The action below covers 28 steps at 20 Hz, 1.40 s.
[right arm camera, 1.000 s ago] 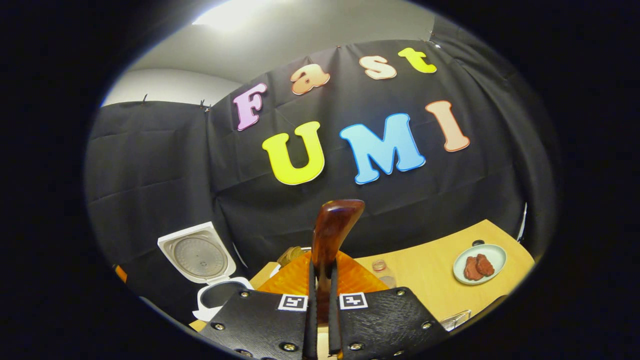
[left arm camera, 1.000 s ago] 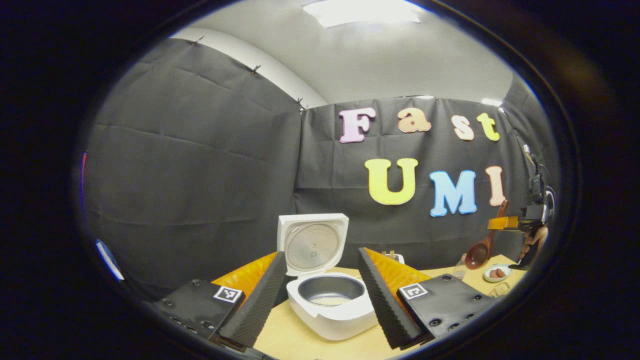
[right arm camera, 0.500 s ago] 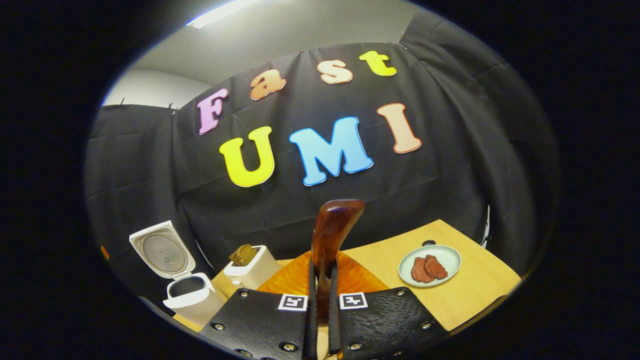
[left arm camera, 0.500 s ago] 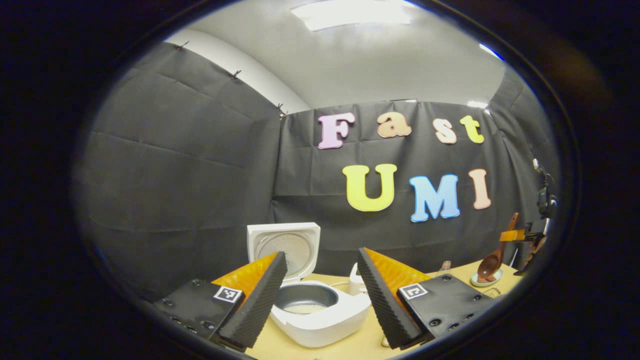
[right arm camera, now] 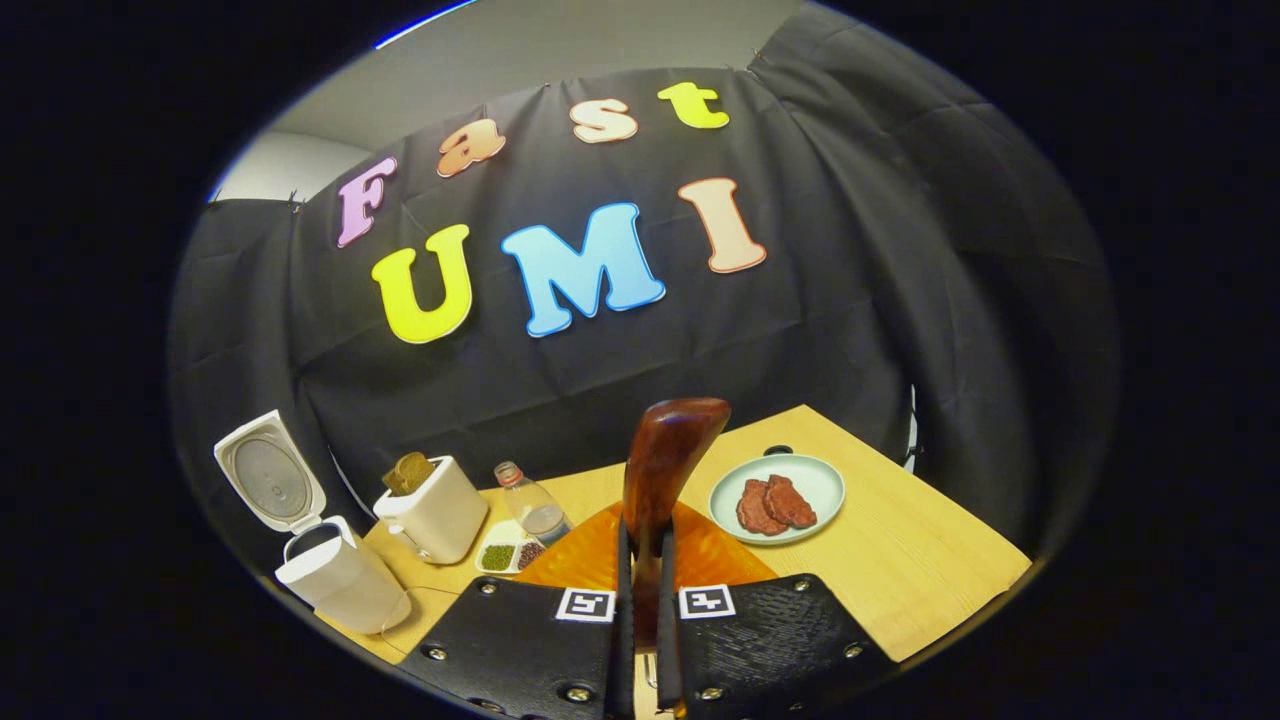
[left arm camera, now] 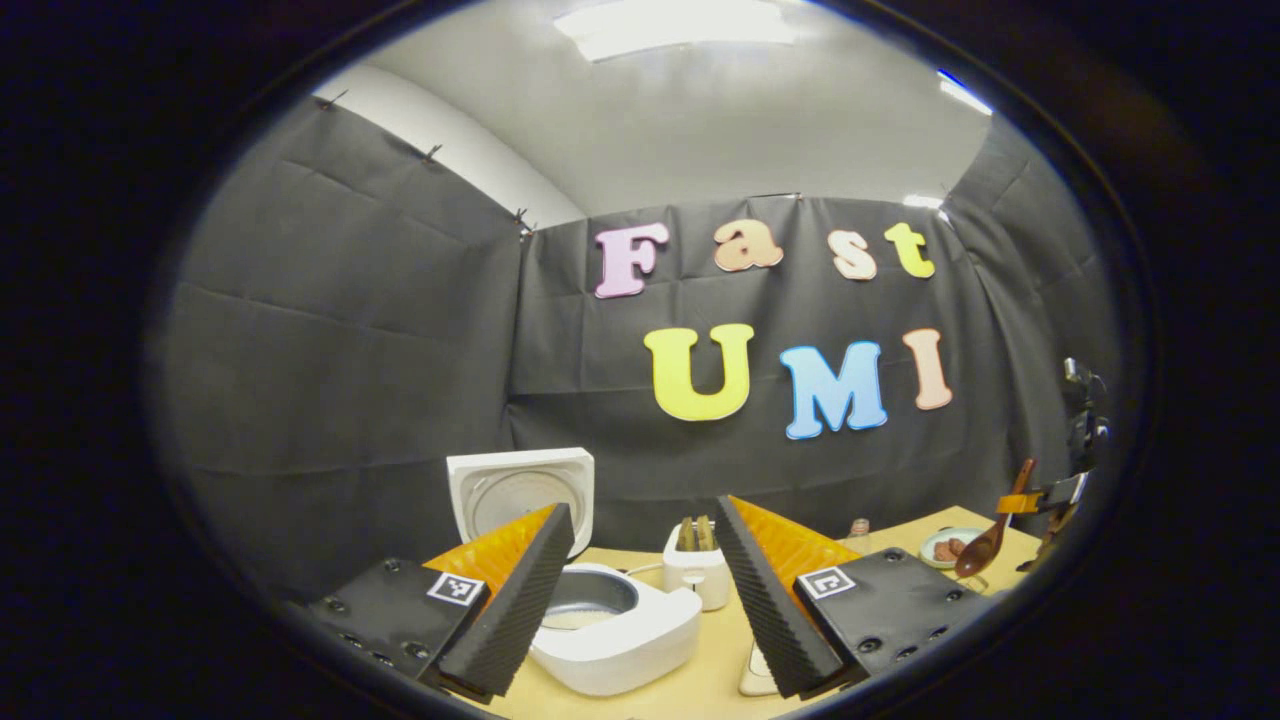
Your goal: Close the left gripper, press the button to open the rice cooker; take a wooden spoon from the chopstick holder with the right hand, scoop a spoonful of rice and pour it into the rice cooker, then put the wooden spoon back into the chopstick holder.
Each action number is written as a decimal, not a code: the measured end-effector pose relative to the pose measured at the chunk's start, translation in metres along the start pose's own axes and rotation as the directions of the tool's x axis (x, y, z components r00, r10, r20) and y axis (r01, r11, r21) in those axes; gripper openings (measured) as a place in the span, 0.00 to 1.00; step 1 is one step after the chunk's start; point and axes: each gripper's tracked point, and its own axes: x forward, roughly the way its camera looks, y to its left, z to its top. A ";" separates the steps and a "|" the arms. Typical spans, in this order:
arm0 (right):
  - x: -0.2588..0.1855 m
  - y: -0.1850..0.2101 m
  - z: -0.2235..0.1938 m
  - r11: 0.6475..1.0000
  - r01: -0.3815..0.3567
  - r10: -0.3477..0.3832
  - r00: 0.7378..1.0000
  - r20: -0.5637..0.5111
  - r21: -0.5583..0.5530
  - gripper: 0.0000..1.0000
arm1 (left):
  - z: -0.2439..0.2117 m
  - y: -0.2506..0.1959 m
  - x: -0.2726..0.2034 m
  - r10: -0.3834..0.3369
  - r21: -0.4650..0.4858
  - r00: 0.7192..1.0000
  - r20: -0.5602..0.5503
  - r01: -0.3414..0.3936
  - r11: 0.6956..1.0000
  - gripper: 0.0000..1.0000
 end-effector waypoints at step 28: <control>-0.017 -0.079 -0.066 0.984 0.135 -0.146 0.985 -0.094 -0.114 0.99 | -0.003 -0.019 0.013 -0.021 0.019 1.000 -0.009 0.021 1.000 0.97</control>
